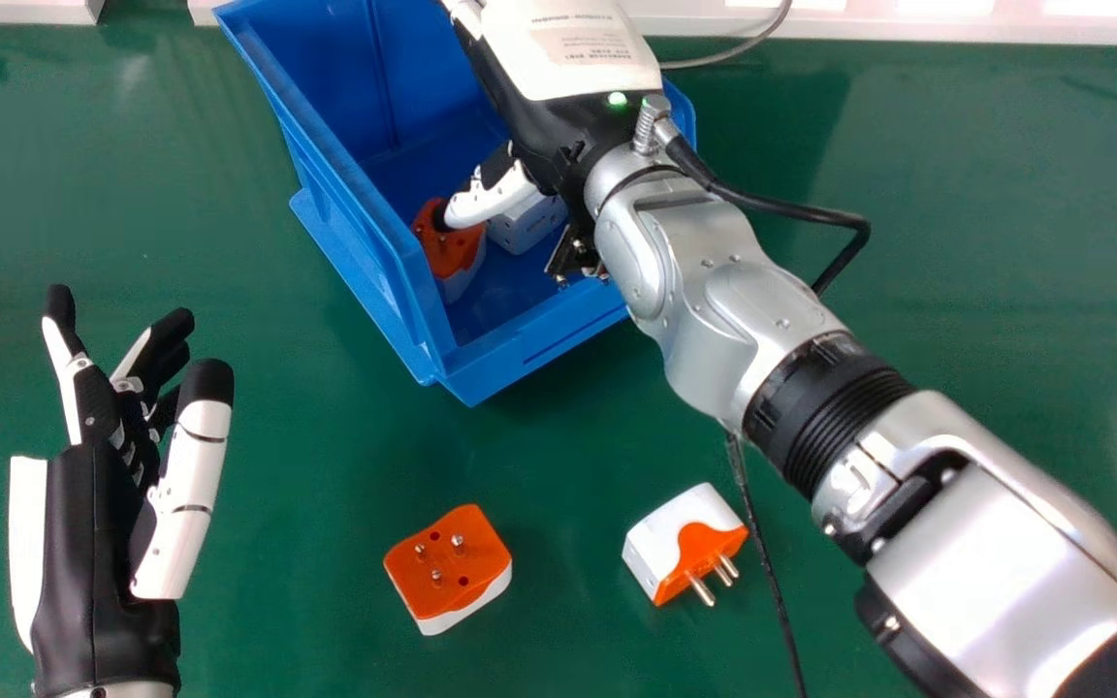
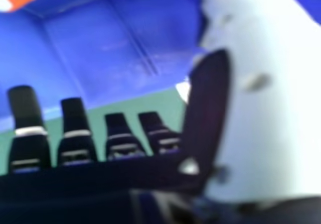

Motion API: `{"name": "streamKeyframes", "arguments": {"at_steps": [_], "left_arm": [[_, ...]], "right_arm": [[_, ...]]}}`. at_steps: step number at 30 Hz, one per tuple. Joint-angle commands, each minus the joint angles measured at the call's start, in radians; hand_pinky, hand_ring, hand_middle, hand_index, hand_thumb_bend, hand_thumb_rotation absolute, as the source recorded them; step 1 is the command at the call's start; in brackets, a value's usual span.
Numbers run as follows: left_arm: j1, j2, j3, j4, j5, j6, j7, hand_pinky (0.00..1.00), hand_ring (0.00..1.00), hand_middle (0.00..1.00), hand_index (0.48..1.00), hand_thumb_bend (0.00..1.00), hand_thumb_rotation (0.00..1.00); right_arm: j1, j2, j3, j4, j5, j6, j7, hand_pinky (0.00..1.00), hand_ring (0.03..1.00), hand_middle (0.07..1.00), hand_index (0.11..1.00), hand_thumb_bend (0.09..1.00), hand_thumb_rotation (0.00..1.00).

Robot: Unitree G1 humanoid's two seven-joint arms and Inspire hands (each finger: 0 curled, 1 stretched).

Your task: Pick all objects and put in blue box

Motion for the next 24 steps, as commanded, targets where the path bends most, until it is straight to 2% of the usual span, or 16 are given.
{"name": "streamKeyframes", "arguments": {"at_steps": [1, 3, 7, 9, 12, 16, 21, 24], "left_arm": [[-0.004, 0.012, 0.003, -0.006, -0.002, -0.021, -0.005, 0.87, 0.90, 0.88, 0.880, 0.57, 0.74], [-0.008, 0.015, 0.004, -0.003, -0.002, -0.020, -0.006, 0.87, 0.90, 0.88, 0.882, 0.57, 0.75], [-0.014, 0.020, 0.005, 0.004, 0.000, -0.022, -0.008, 0.87, 0.90, 0.88, 0.886, 0.56, 0.75], [-0.016, 0.021, 0.003, 0.006, -0.003, -0.022, -0.010, 0.87, 0.90, 0.88, 0.887, 0.55, 0.76], [-0.022, 0.026, 0.003, 0.022, -0.003, -0.037, -0.012, 0.86, 0.89, 0.88, 0.886, 0.55, 0.75], [-0.033, 0.024, 0.003, 0.036, -0.014, -0.050, -0.019, 0.84, 0.89, 0.88, 0.882, 0.56, 0.74], [-0.045, 0.026, 0.001, 0.055, -0.010, -0.056, -0.017, 0.85, 0.89, 0.88, 0.882, 0.54, 0.74], [-0.052, 0.030, 0.000, 0.063, 0.000, -0.056, -0.014, 0.86, 0.90, 0.89, 0.885, 0.55, 0.76]], "right_arm": [[0.036, -0.030, -0.023, -0.132, -0.007, 0.018, -0.009, 0.64, 0.821, 0.915, 0.907, 0.534, 0.13], [0.104, -0.063, -0.026, -0.268, -0.023, 0.046, 0.017, 0.64, 0.820, 0.910, 0.902, 0.516, 0.13], [0.277, -0.150, -0.032, -0.561, -0.058, 0.072, 0.062, 0.65, 0.800, 0.874, 0.871, 0.499, 0.20], [0.374, -0.191, -0.045, -0.700, -0.074, 0.078, 0.077, 0.63, 0.782, 0.850, 0.853, 0.504, 0.21], [0.529, -0.250, -0.069, -0.887, -0.098, 0.074, 0.084, 0.62, 0.766, 0.837, 0.843, 0.484, 0.26], [0.776, -0.325, -0.125, -1.094, -0.113, 0.015, 0.026, 0.63, 0.779, 0.839, 0.844, 0.464, 0.39], [1.050, -0.382, -0.207, -1.279, -0.090, -0.071, -0.020, 0.65, 0.809, 0.859, 0.864, 0.481, 0.42], [1.168, -0.401, -0.252, -1.316, -0.072, -0.132, -0.042, 0.66, 0.810, 0.861, 0.872, 0.472, 0.45]]}}
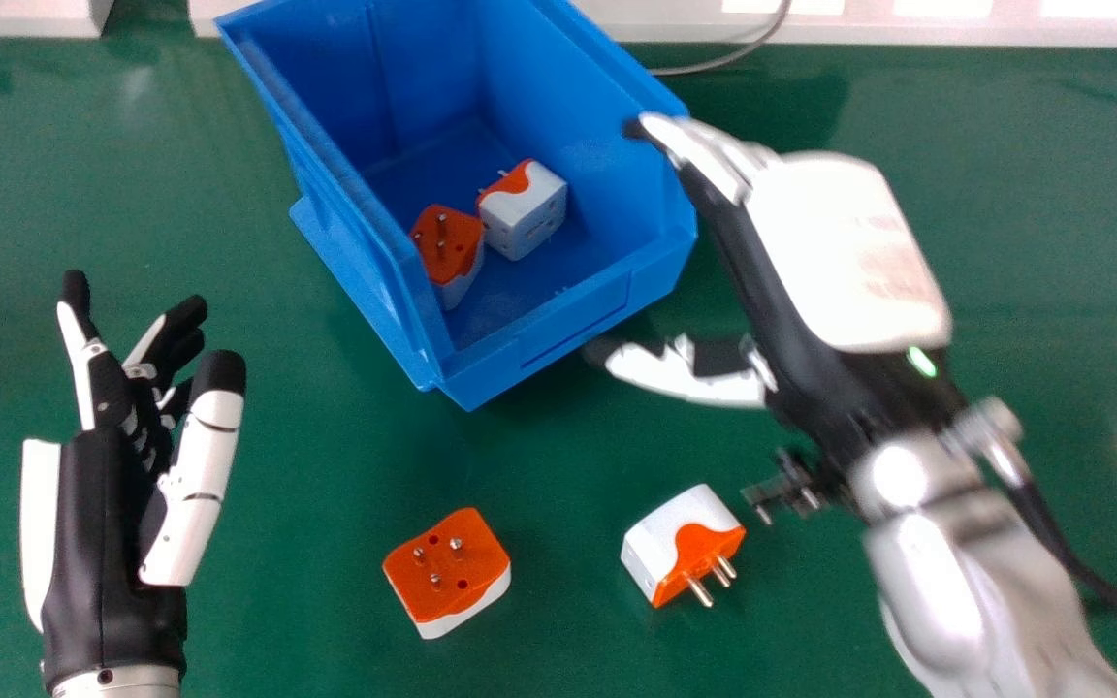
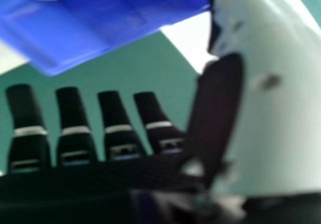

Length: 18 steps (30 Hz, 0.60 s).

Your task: Pick all objects and put in blue box

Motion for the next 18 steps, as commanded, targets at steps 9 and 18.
{"name": "streamKeyframes", "arguments": {"at_steps": [9, 18], "left_arm": [[-0.025, 0.007, -0.001, 0.009, 0.003, -0.010, 0.006, 0.86, 0.90, 0.88, 0.887, 0.61, 0.75], [-0.023, 0.011, 0.001, 0.019, -0.003, -0.036, -0.002, 0.87, 0.90, 0.88, 0.883, 0.59, 0.76]], "right_arm": [[0.164, -0.118, -0.116, 0.045, 0.058, -0.234, 0.013, 0.65, 0.798, 0.841, 0.848, 0.474, 0.41], [0.074, -0.212, -0.134, 0.256, 0.047, -0.427, 0.007, 0.65, 0.782, 0.831, 0.832, 0.504, 0.50]]}}
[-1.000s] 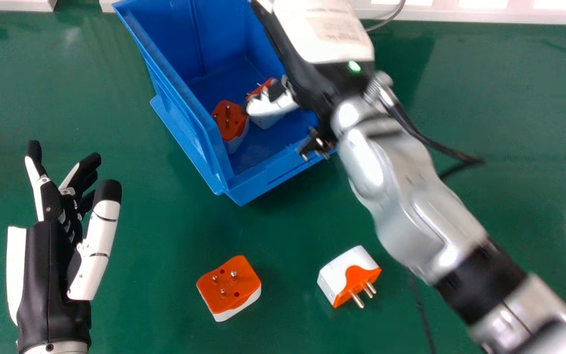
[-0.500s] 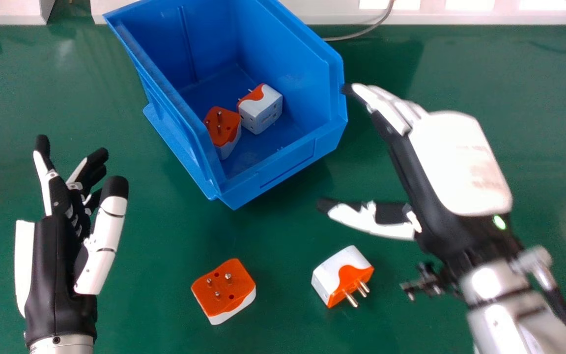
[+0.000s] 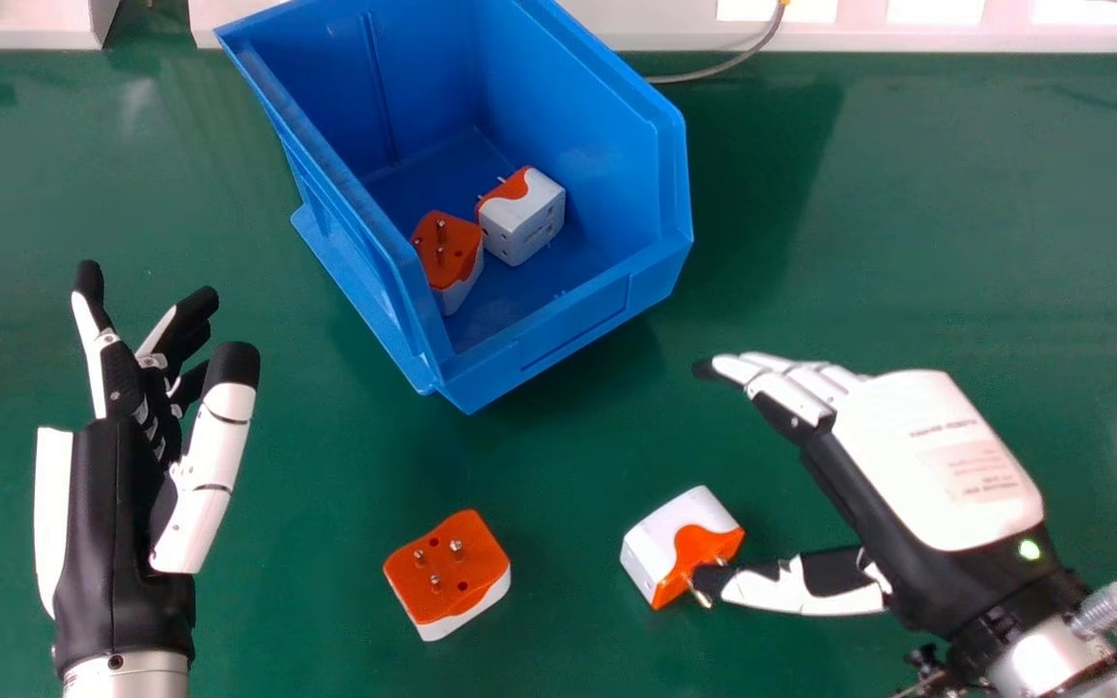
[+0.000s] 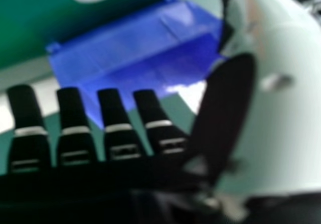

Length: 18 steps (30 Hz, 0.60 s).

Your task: Pick all objects and put in blue box

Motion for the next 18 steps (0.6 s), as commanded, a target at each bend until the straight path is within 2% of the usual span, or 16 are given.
{"name": "streamKeyframes", "arguments": {"at_steps": [1, 3, 7, 10, 12, 15, 18], "left_arm": [[-0.001, 0.009, 0.002, -0.001, -0.001, -0.031, 0.001, 0.87, 0.90, 0.88, 0.883, 0.58, 0.76], [-0.001, 0.012, 0.004, 0.002, 0.002, -0.036, 0.001, 0.87, 0.90, 0.88, 0.883, 0.57, 0.76], [-0.003, 0.014, 0.008, 0.009, 0.012, -0.045, 0.010, 0.85, 0.89, 0.88, 0.872, 0.56, 0.76], [-0.003, 0.013, 0.009, 0.008, 0.003, -0.044, 0.009, 0.85, 0.89, 0.87, 0.867, 0.56, 0.75], [-0.001, 0.013, 0.010, 0.006, 0.002, -0.043, 0.008, 0.85, 0.89, 0.87, 0.867, 0.56, 0.75], [0.001, 0.012, 0.010, 0.003, -0.003, -0.042, 0.005, 0.85, 0.89, 0.87, 0.869, 0.57, 0.75], [0.002, 0.014, 0.010, 0.000, -0.005, -0.045, 0.001, 0.86, 0.89, 0.88, 0.872, 0.56, 0.75]], "right_arm": [[-0.054, -0.027, -0.011, 0.035, 0.007, -0.059, -0.002, 0.65, 0.784, 0.834, 0.835, 0.508, 0.50], [-0.091, -0.045, -0.004, 0.072, 0.000, -0.084, 0.018, 0.64, 0.780, 0.832, 0.829, 0.513, 0.50], [-0.162, -0.077, 0.015, 0.145, -0.021, -0.129, 0.055, 0.70, 0.823, 0.873, 0.861, 0.496, 0.57], [-0.208, -0.083, 0.028, 0.193, -0.033, -0.159, 0.060, 0.71, 0.830, 0.877, 0.863, 0.499, 0.58], [-0.248, -0.084, 0.044, 0.231, -0.057, -0.177, 0.055, 0.69, 0.817, 0.864, 0.844, 0.518, 0.55], [-0.290, -0.086, 0.066, 0.268, -0.087, -0.185, 0.062, 0.70, 0.823, 0.871, 0.850, 0.501, 0.57], [-0.331, -0.086, 0.088, 0.318, -0.099, -0.213, 0.053, 0.69, 0.822, 0.867, 0.846, 0.507, 0.55]]}}
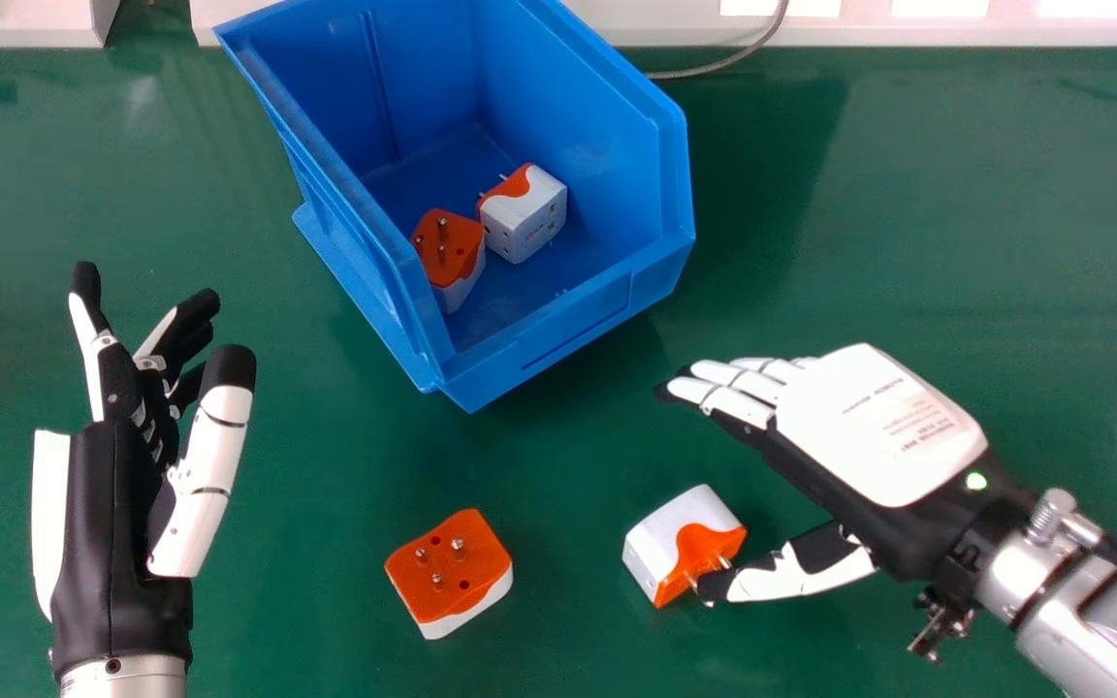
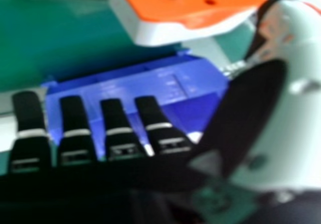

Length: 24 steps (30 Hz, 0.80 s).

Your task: Pick all objects and put in blue box

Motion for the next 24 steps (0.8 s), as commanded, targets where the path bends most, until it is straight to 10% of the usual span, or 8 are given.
{"name": "streamKeyframes", "arguments": {"at_steps": [1, 24], "left_arm": [[0.001, 0.011, 0.004, -0.019, -0.005, -0.024, -0.001, 0.86, 0.89, 0.88, 0.875, 0.56, 0.75], [0.013, 0.010, 0.004, -0.054, 0.002, 0.002, 0.000, 0.85, 0.89, 0.88, 0.882, 0.56, 0.76]], "right_arm": [[-0.050, -0.015, 0.016, 0.029, -0.015, -0.035, -0.010, 0.70, 0.822, 0.867, 0.847, 0.508, 0.53], [-0.210, -0.065, 0.096, 0.168, -0.103, -0.168, -0.035, 0.69, 0.819, 0.854, 0.842, 0.498, 0.48]]}}
